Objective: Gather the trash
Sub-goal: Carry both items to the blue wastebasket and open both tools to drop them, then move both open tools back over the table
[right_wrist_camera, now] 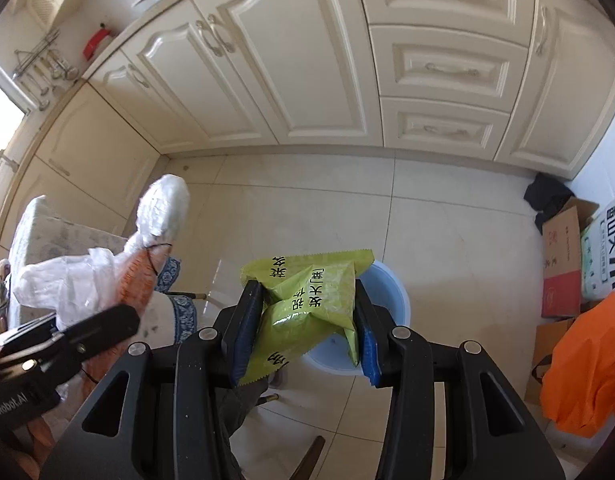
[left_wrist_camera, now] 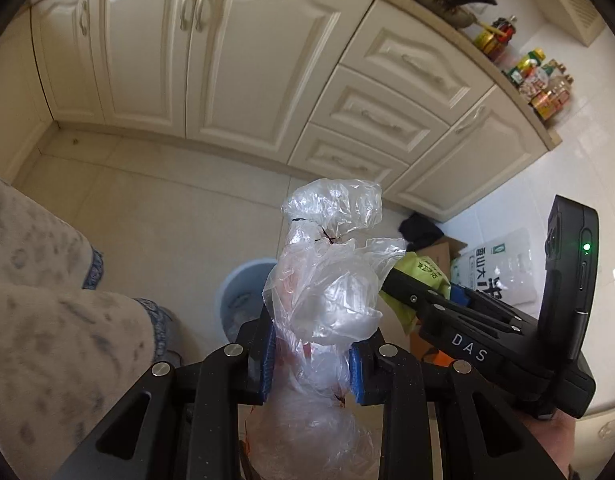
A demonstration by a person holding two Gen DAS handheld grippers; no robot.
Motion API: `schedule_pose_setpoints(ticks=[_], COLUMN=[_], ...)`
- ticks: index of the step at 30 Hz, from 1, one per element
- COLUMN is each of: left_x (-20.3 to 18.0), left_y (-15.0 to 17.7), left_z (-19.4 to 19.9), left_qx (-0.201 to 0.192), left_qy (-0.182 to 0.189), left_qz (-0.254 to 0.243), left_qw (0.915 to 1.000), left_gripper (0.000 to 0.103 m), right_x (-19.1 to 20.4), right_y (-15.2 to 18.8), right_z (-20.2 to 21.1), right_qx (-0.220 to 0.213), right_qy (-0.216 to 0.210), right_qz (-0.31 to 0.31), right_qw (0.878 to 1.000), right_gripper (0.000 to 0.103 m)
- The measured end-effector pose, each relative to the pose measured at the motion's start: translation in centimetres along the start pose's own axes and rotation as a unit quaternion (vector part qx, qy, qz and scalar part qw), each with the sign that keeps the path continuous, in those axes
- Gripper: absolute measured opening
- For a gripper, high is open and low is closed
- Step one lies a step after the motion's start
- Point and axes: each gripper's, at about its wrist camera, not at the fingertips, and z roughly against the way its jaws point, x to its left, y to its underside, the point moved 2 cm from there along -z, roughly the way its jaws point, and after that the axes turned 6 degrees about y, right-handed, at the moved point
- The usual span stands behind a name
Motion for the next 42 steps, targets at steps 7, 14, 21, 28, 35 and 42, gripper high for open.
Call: schedule_pose_setpoints(ticks=[7,14,21,28,35,42], left_x=[1.3,2.1,1.7,-0.1,-2.0,-1.3], left_y=[-2.5,-4.6,-5.8,-6.2,-3.8,2.1], left_z=[-4.4,-9.8,-9.5,-7.2,-0.6,10.0], left_qx=[0.032,0.064,0.036,-0.009,-0.089,-0.178], left_qy=[0.0,0.004,-0.052,-0.107,-0.117,-0.127], left_qz=[0.009,0.032,0.007,-0.025,-0.042,-0.027], left_qw=[0.9995,0.9974,0.998,0.9939,0.9882,0.9754], left_gripper=[0.025,0.034,0.087,0.1,0.102,0.102], right_x=[-0.9,-1.7,-3.1,-3.2,0.0,7.0], right_y=[-0.1,0.1,0.7,1.0,0.2,-0.5], right_z=[-2.9,-5.7,-5.8,-3.4,2.0,8.4], right_qx=[0.02,0.041,0.045,0.027,-0.016,-0.069], right_qy=[0.001,0.006,0.025,0.02,-0.005,-0.05], right_qz=[-0.007,-0.024,-0.048,-0.08,-0.067,-0.002], right_qw=[1.0,0.999,0.998,0.996,0.998,0.996], right_gripper=[0.044,0.055,0.094,0.103,0.103,0.103])
